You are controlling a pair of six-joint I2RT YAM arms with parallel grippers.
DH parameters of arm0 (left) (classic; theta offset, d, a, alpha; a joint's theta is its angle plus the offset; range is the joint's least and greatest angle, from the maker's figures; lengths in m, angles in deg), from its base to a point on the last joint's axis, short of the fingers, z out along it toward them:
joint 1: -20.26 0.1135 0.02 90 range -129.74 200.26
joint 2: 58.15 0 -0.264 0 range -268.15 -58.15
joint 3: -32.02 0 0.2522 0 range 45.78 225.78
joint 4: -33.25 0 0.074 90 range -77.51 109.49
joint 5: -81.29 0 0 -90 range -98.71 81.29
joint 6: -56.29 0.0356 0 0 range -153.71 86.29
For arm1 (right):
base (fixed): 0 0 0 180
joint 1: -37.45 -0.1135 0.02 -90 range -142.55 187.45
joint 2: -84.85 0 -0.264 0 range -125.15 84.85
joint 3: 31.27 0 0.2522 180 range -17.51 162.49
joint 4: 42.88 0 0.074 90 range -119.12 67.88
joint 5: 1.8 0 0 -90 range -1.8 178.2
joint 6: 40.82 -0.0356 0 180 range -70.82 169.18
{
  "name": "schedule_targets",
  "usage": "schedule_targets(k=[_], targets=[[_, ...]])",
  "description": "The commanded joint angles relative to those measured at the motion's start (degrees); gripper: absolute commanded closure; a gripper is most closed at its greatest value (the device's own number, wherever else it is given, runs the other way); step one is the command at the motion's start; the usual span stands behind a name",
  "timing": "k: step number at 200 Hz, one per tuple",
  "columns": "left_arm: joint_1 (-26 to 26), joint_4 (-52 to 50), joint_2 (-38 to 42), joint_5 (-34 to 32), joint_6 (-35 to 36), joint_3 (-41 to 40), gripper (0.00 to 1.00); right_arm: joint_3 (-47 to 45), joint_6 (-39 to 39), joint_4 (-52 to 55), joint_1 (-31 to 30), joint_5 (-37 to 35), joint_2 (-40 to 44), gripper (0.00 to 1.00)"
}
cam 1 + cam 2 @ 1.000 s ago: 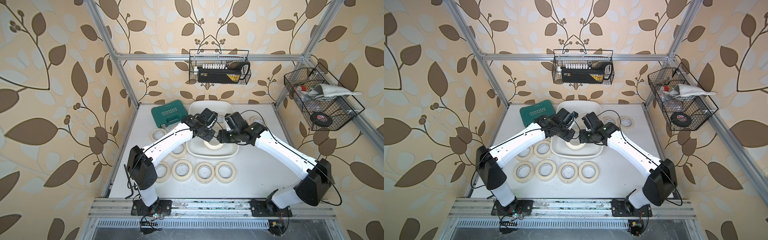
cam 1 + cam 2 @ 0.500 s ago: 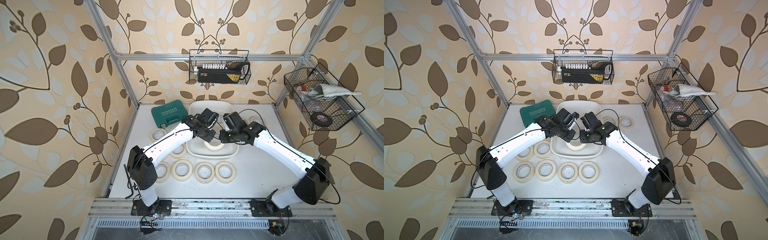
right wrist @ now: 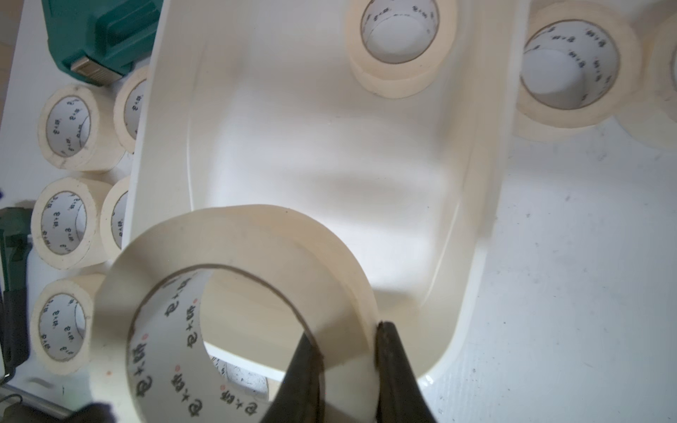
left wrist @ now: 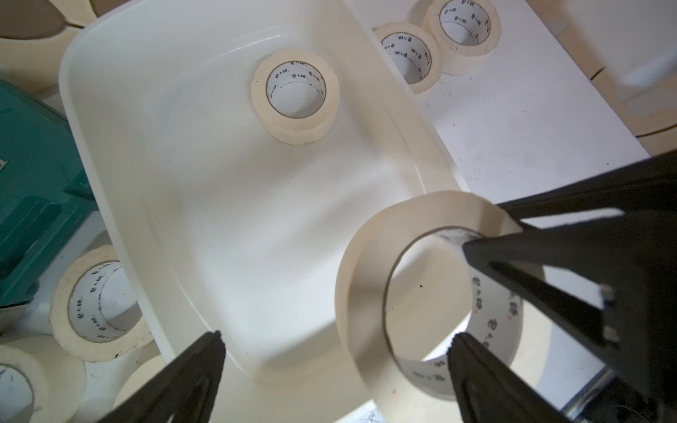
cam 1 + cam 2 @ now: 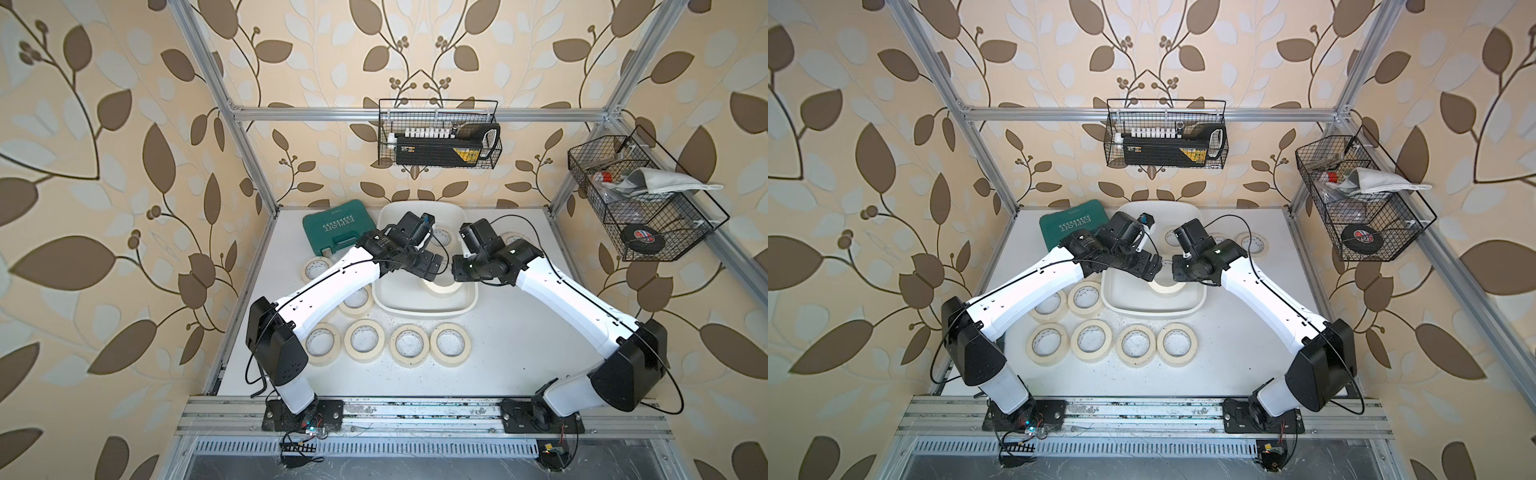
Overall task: Take out the art tape in the storage box
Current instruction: Pick up the art tape from the storage box, then place the art tape at the center of the board.
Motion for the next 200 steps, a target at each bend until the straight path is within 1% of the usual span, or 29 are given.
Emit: schedule_targets(k=[1,19,52,73,97,115,137,154,200], targets=[[0.0,2.2,3.2,-2.4,-2.6,0.3,0.01,0.1,2.0,0.4,3.8,0.0,5.0,1.00],[0.7,2.8,3.2,-2.6,-3.5,0.0,0.01,-0.8,2.8,0.7,7.7,0.8,7.5,1.00],[2.1,3.0,2.0,-1.8,-5.2,0.4,0.01,-2.9,3.4,0.9,17.2,2.6,11.7,1.00],[3.4,3.2,0.7,-0.3,-6.5,1.0,0.01,-5.5,2.0,-0.2,23.3,2.9,14.2,1.00],[5.3,3.0,-1.7,1.7,-8.7,2.5,0.01,-9.6,0.7,-2.9,28.2,3.1,16.1,1.00],[6.8,2.5,-3.6,2.8,-10.7,3.8,0.01,-12.7,-0.2,-5.0,30.1,3.0,16.3,1.00],[8.5,1.5,-6.2,4.1,-13.4,5.8,0.01,-16.1,-0.8,-7.8,31.0,2.8,15.1,1.00],[9.6,0.5,-8.3,4.7,-15.1,7.6,0.01,-17.9,-1.2,-9.8,31.3,3.2,13.3,1.00],[11.1,-0.7,-14.2,5.6,-17.1,12.2,0.01,-21.0,-1.2,-16.0,31.5,3.0,6.6,1.00]])
